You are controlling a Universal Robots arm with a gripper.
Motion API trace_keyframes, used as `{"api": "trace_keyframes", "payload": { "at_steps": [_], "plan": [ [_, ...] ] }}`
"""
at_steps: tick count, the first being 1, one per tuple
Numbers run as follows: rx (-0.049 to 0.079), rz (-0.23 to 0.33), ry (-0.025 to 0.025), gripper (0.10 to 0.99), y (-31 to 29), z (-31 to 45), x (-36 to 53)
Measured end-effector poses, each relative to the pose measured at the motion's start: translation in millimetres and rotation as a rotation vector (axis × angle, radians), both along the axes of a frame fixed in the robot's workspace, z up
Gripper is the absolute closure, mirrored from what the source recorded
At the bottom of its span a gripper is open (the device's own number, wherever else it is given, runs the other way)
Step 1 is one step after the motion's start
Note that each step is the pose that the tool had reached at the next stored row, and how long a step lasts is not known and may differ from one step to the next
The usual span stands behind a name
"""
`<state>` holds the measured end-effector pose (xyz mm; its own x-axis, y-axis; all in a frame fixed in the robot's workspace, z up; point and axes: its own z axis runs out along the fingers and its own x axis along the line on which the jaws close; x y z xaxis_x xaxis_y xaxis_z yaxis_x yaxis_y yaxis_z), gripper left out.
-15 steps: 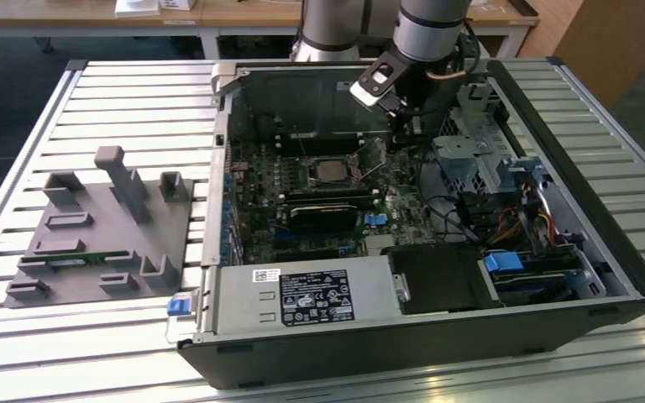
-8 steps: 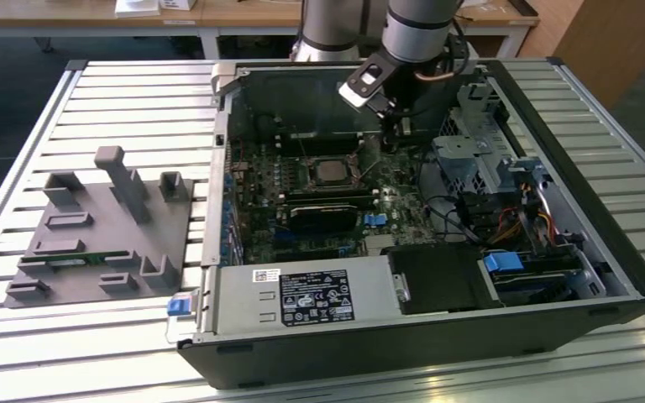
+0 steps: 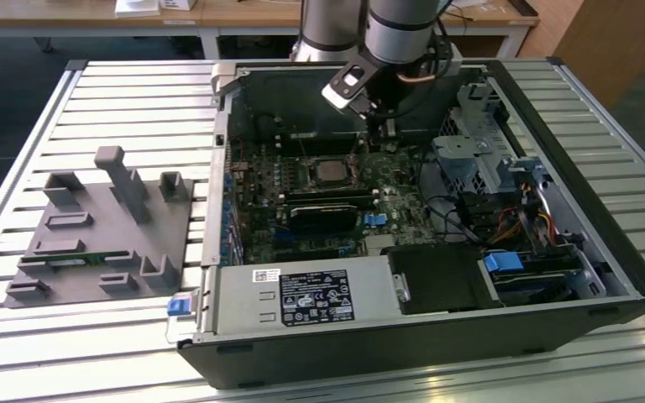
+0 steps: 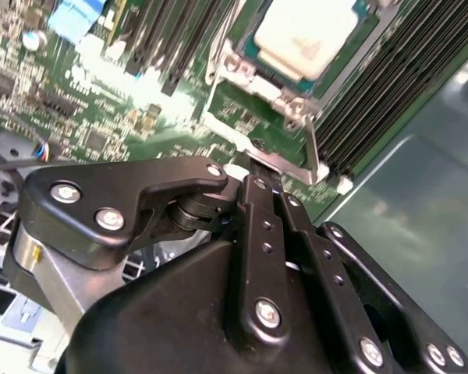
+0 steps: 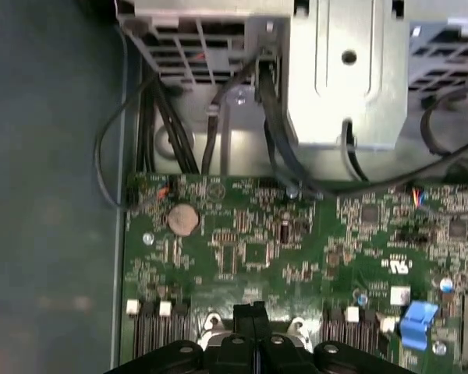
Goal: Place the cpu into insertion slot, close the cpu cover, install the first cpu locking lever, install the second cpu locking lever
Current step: 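Close the cpu cover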
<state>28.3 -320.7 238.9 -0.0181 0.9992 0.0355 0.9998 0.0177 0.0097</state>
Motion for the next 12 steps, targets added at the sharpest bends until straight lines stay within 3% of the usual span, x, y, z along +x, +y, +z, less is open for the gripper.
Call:
{"api": "trace_keyframes", "payload": {
  "at_steps": [12],
  "plan": [
    [0.000,0.000,0.0001,0.980,0.2,-3.2,-16.9]
  ]
}}
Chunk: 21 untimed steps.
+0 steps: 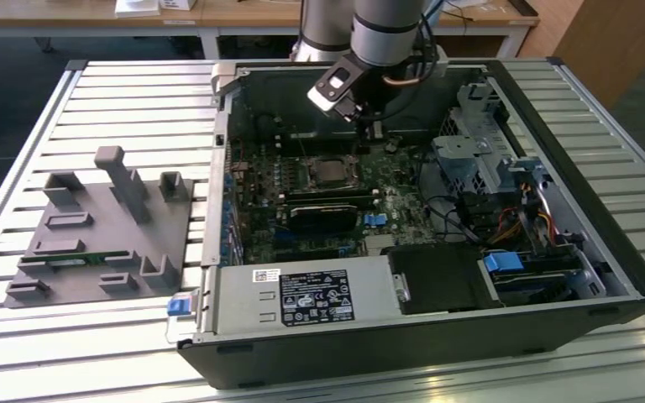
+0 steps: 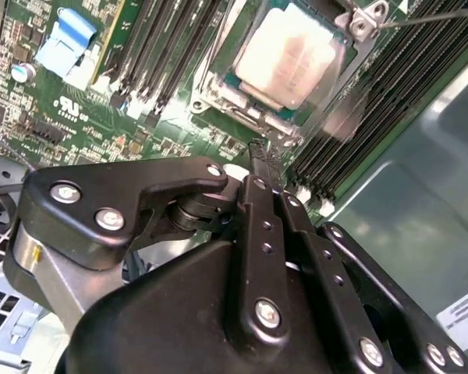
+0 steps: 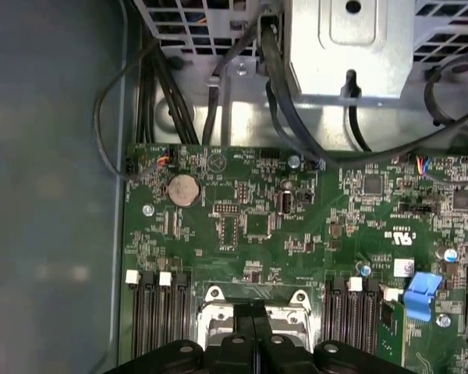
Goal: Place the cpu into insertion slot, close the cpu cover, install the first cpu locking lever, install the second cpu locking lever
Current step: 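Close the cpu cover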
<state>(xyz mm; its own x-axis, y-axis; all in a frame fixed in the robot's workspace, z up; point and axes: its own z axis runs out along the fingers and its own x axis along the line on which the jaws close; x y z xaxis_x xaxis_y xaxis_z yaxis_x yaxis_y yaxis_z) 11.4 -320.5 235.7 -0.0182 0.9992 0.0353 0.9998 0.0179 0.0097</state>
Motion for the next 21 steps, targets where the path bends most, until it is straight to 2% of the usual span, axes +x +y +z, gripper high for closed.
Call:
{"api": "trace_keyframes", "payload": {
  "at_steps": [8,16,21],
  "plan": [
    [0.000,0.000,0.0003,0.980,-0.9,-6.3,-8.5],
    [0.000,0.000,0.0002,0.980,-1.6,-10.2,-24.4],
    [0.000,0.000,0.0002,0.980,-1.6,-11.4,-29.6]
  ]
}}
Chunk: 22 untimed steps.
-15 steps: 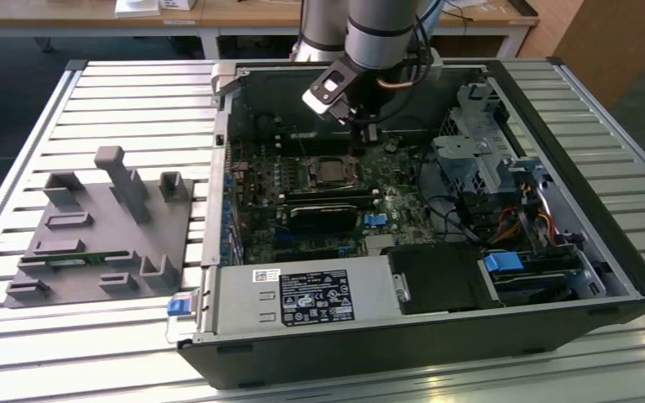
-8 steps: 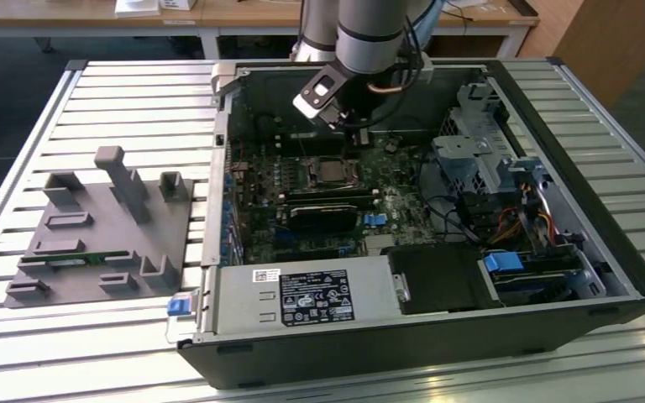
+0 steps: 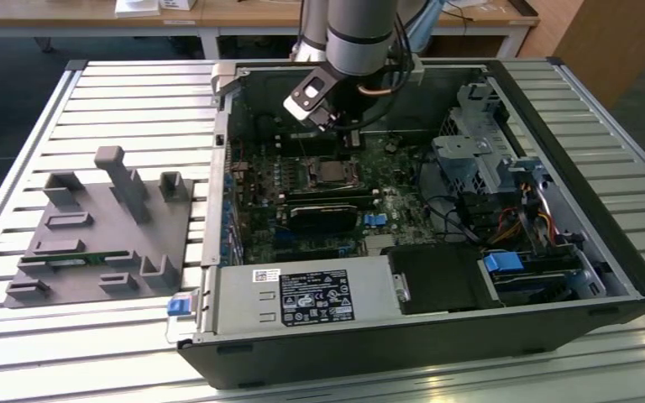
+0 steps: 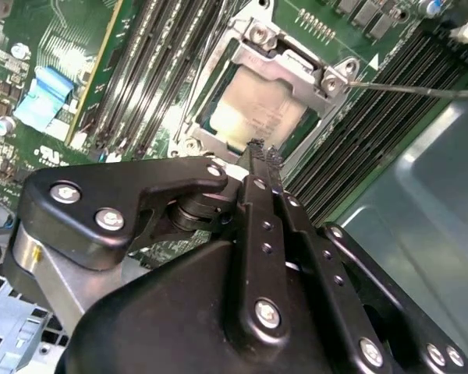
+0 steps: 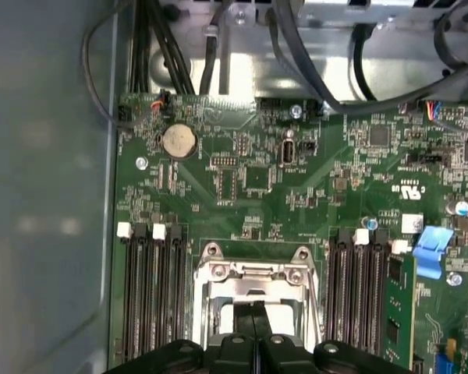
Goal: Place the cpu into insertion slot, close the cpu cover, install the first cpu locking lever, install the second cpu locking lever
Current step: 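Close the cpu cover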
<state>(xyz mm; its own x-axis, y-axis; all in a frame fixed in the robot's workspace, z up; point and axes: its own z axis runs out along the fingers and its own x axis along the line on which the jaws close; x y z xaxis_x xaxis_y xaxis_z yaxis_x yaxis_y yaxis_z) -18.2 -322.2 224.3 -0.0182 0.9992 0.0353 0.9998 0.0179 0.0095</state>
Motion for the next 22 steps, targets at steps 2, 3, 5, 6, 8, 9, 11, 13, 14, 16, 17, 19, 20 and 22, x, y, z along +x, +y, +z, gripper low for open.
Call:
{"api": "trace_keyframes", "payload": {
  "at_steps": [2,3,5,6,8,9,11,13,14,16,17,19,20,22],
  "plan": [
    [0.000,0.000,0.0000,0.980,0.0,-1.1,-1.4],
    [0.000,0.000,0.0001,0.980,0.0,-2.3,-2.0],
    [0.000,0.000,0.0006,0.980,0.0,-5.8,-3.0],
    [0.000,0.000,0.0009,0.980,0.0,-7.2,-3.6],
    [0.000,0.000,0.0009,0.980,0.0,-8.6,-5.6],
    [0.000,0.000,0.0009,0.980,-0.1,-8.9,-7.2],
    [0.000,0.000,0.0009,0.980,0.0,-9.5,-10.7],
    [0.000,0.000,0.0009,0.980,0.0,-10.3,-14.0],
    [0.000,0.000,0.0009,0.980,0.0,-10.6,-15.4],
    [0.000,0.000,0.0009,0.980,0.0,-11.3,-18.0],
    [0.000,0.000,0.0009,0.980,0.0,-11.6,-19.1],
    [0.000,0.000,0.0009,0.980,0.0,-12.2,-21.3],
    [0.000,0.000,0.0009,0.980,0.0,-12.7,-22.4],
    [0.000,0.000,0.0009,0.980,0.0,-13.4,-24.3]
  ]
}}
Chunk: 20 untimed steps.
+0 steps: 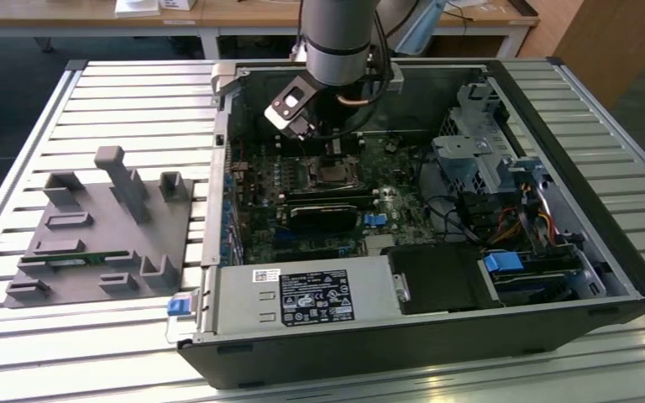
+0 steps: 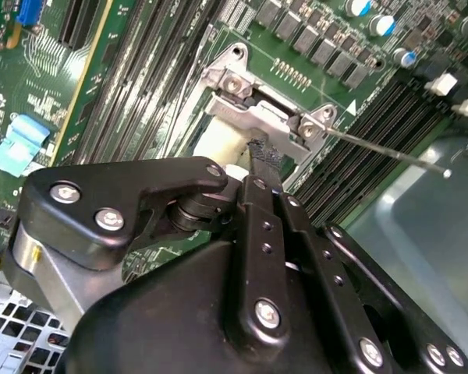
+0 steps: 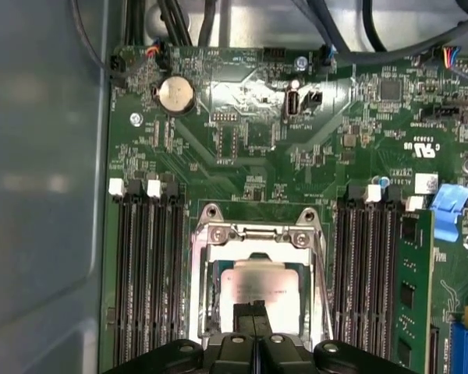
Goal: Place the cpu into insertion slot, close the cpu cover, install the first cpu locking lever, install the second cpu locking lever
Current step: 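Close the cpu cover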
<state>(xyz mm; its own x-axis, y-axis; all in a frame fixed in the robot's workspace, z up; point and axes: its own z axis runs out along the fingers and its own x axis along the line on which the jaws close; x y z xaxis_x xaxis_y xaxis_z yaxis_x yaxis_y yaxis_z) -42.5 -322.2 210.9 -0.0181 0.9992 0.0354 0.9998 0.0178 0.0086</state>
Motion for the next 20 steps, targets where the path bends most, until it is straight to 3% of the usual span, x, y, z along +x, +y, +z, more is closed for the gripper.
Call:
{"api": "trace_keyframes", "payload": {
  "at_steps": [11,20],
  "plan": [
    [0.000,0.000,0.0000,0.980,0.5,-6.7,-8.3],
    [0.000,0.000,0.0006,0.980,0.8,-11.7,-6.6]
  ]
}}
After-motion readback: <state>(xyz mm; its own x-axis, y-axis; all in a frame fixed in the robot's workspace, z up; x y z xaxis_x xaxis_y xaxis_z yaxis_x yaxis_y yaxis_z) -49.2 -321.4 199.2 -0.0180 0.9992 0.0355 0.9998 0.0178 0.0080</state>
